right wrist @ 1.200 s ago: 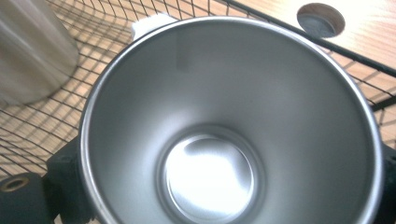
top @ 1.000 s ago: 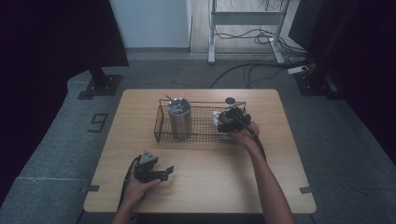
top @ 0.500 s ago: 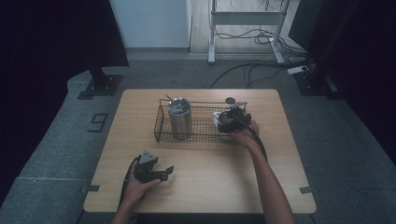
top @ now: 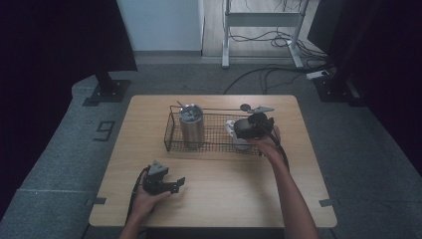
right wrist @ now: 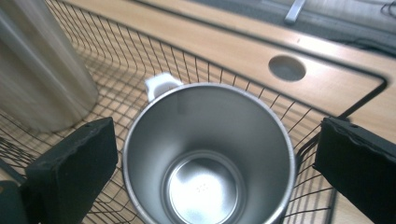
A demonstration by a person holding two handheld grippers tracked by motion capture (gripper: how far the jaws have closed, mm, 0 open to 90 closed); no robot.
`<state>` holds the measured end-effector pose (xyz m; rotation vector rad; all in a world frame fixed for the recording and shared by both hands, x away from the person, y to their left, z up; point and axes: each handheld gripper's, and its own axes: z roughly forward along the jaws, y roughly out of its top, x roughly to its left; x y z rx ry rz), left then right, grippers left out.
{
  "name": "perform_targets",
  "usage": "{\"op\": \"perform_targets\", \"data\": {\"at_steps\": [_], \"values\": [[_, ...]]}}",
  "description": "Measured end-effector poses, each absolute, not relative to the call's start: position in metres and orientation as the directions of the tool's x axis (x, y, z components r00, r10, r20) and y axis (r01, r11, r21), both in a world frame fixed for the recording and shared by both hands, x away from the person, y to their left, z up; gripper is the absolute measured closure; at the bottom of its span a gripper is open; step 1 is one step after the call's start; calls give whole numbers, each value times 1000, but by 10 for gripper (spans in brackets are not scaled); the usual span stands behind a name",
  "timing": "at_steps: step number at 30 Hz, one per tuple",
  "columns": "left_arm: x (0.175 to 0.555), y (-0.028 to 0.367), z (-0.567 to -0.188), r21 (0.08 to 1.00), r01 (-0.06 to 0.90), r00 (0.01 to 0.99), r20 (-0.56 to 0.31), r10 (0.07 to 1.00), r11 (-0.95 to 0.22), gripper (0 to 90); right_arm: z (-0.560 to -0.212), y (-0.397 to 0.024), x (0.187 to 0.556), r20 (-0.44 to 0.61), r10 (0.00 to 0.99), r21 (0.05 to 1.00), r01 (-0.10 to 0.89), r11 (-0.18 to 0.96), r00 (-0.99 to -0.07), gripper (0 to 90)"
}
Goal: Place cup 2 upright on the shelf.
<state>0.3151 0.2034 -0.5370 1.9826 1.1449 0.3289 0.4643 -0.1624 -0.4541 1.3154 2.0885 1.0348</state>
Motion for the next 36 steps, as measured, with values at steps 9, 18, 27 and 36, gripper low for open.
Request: {"op": "perform_targets", "data": {"at_steps": [9,18,27,36], "values": [[315,203,-537,748,608,555,-159,817,-268,164,-444,-180,445,37,900,831,513,214,-434,0],[315,201,-538,747,608,554,-158,817,-268,164,-450,-196,422,68,891,847,497,187,-449,24],[315,200,-538,747,606,558,-152,816,-275,164,-464,-206,392,93,879,863,479,163,-468,71],[314,199,-539,744,608,558,-152,816,-277,164,-480,-214,361,102,876,865,478,157,-471,99]]}}
